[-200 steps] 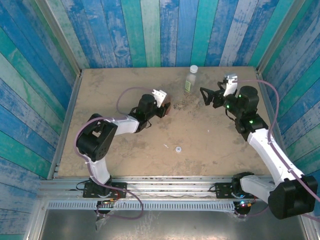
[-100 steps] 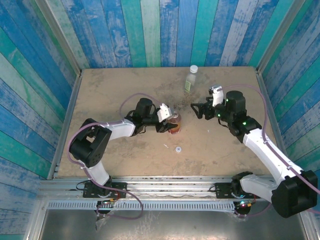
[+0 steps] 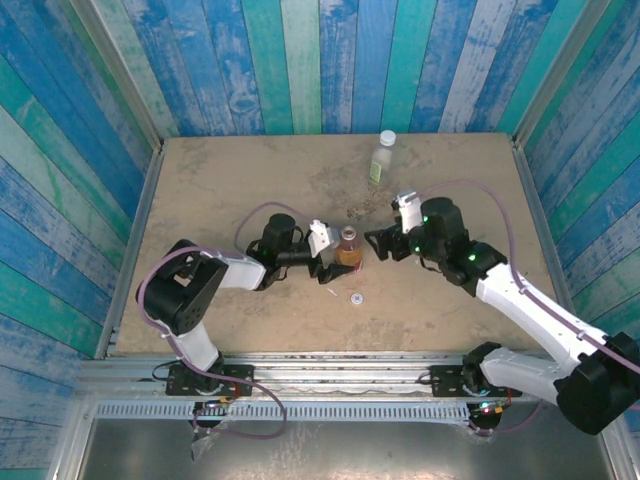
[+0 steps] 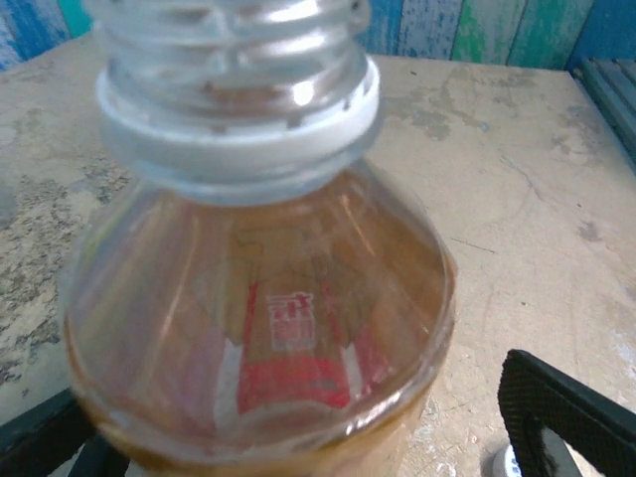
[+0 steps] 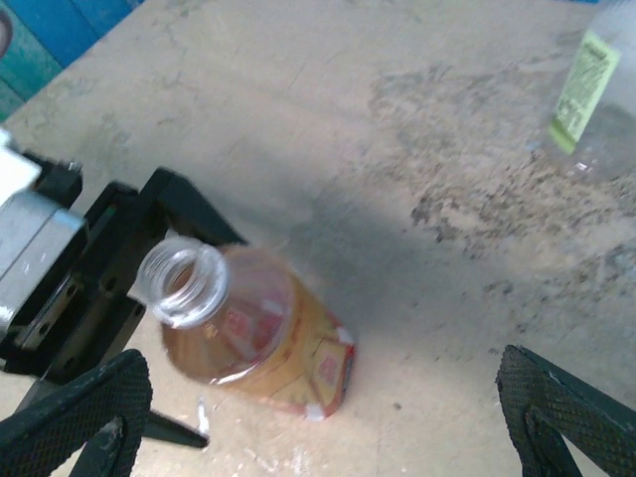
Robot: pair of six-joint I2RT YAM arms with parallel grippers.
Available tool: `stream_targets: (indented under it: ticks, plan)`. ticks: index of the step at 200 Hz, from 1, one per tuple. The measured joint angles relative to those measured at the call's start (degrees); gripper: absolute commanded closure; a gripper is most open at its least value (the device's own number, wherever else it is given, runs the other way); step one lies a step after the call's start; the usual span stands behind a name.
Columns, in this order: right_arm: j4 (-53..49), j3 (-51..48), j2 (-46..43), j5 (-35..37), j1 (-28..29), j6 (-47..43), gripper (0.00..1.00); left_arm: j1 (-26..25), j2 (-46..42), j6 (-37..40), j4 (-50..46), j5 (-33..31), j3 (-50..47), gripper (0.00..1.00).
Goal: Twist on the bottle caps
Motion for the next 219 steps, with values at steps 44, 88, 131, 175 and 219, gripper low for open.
stream_targets:
  ticks: [44, 88, 131, 175, 219]
  plan:
    - [-1.7, -7.0, -3.0, 7.3, 11.9, 5.0, 0.07, 0.0, -1.6, -4.9, 12.1, -3.8, -10.0, 0.06]
    - [-1.4, -12.3, 1.0, 13.1, 20.5, 9.9, 0.12, 0.0, -4.5, -7.3, 17.9, -6.1, -14.5, 0.06]
    - [0.6, -12.1, 9.5, 17.5, 24.2, 12.5, 0.27, 0.0, -5.8, -7.8, 19.7, -9.0, -16.3, 0.06]
    - [1.9, -10.3, 16.9, 20.0, 25.0, 13.6, 0.38, 0.2, -9.1, -7.6, 19.6, -11.4, -19.0, 0.06]
    - [3.1, -9.1, 20.8, 20.4, 25.0, 14.0, 0.47, 0.5, -10.7, -6.8, 18.2, -12.5, -19.7, 0.06]
